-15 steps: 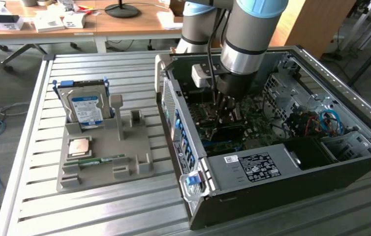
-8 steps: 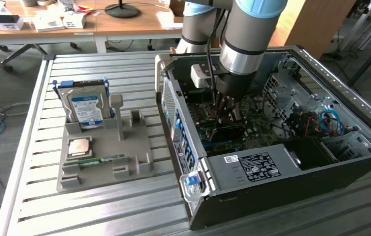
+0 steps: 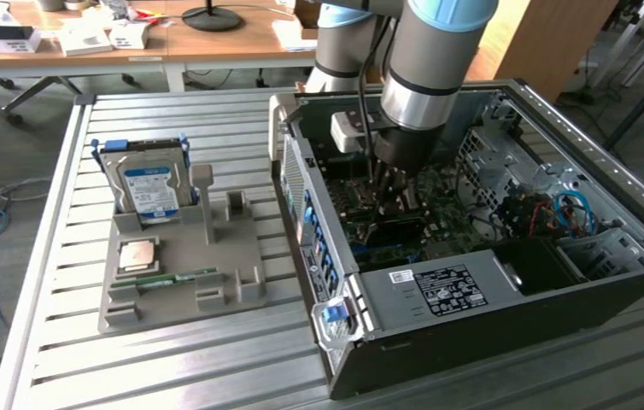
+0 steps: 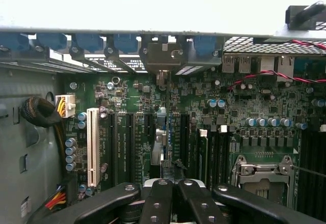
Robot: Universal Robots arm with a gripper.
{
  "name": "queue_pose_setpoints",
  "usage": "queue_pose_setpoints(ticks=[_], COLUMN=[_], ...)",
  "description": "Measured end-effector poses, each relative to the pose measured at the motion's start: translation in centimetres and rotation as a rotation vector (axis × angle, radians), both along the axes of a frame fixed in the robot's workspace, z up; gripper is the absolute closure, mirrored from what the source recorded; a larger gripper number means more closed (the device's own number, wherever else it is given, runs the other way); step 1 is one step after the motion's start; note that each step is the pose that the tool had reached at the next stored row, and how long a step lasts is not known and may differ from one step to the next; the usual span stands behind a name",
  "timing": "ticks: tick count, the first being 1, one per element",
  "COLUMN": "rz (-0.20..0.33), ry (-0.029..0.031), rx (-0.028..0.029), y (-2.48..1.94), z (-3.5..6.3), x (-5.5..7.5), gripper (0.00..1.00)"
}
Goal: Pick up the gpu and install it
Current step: 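Press down on the gpu until it lock into place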
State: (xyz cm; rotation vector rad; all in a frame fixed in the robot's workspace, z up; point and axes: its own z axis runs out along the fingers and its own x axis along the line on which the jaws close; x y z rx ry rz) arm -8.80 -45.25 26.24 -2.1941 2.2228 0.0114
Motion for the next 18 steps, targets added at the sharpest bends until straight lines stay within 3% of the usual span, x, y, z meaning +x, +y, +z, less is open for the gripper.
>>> queue_pose_setpoints(ticks=[18], rz=[0.000], ry=[-0.0004], rx=[0.0001], y=[0.00], z=[-0.01], x=[-0.12], gripper=[0.89])
